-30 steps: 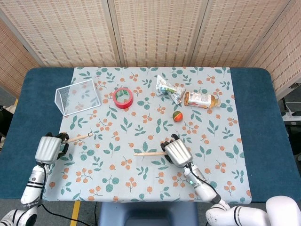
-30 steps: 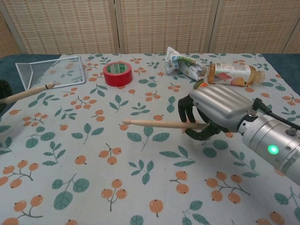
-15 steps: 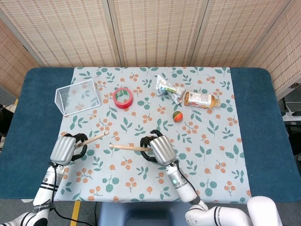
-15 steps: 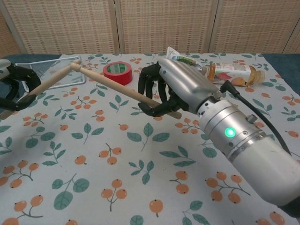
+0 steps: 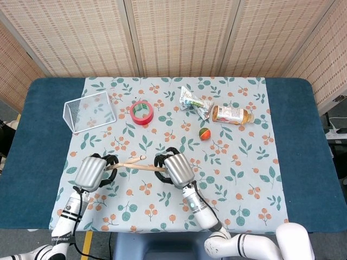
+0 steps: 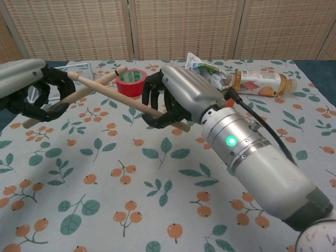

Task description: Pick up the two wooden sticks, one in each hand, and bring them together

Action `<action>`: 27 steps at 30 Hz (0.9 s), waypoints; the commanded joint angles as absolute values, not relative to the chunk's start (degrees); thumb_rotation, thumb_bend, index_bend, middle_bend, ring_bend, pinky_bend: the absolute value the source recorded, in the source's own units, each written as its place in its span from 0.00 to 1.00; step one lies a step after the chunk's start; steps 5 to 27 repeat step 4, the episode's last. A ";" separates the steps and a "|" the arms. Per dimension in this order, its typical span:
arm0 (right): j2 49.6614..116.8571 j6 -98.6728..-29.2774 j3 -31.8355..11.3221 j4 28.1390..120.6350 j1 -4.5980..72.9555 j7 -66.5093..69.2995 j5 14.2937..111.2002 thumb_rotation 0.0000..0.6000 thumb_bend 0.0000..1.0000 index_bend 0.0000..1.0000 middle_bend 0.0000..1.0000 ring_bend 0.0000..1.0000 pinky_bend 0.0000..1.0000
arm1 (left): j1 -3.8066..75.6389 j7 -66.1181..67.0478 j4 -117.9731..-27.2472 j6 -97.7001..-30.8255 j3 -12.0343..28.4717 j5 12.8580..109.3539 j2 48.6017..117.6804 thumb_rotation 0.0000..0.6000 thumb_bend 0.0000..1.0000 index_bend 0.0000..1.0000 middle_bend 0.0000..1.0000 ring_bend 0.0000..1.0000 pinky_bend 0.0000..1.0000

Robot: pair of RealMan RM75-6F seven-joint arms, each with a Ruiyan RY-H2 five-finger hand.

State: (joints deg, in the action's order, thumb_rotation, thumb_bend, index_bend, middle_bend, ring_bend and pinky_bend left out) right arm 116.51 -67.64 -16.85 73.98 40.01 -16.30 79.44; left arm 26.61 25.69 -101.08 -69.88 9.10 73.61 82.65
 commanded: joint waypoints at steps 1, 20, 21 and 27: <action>116.28 -67.73 -16.72 73.91 40.04 -16.15 79.53 1.00 0.30 1.00 0.93 0.66 0.29 | 26.90 26.37 -101.03 -69.93 8.77 73.41 83.14 1.00 0.55 0.85 0.93 0.73 0.46; 115.98 -67.70 -16.34 73.60 39.99 -15.76 79.52 1.00 0.30 1.00 0.93 0.66 0.29 | 27.20 26.45 -100.48 -69.75 8.80 72.84 83.53 1.00 0.56 0.85 0.94 0.73 0.46; 115.98 -67.70 -16.34 73.60 39.99 -15.76 79.52 1.00 0.30 1.00 0.93 0.66 0.29 | 27.20 26.45 -100.48 -69.75 8.80 72.84 83.53 1.00 0.56 0.85 0.94 0.73 0.46; 115.98 -67.70 -16.34 73.60 39.99 -15.76 79.52 1.00 0.30 1.00 0.93 0.66 0.29 | 27.20 26.45 -100.48 -69.75 8.80 72.84 83.53 1.00 0.56 0.85 0.94 0.73 0.46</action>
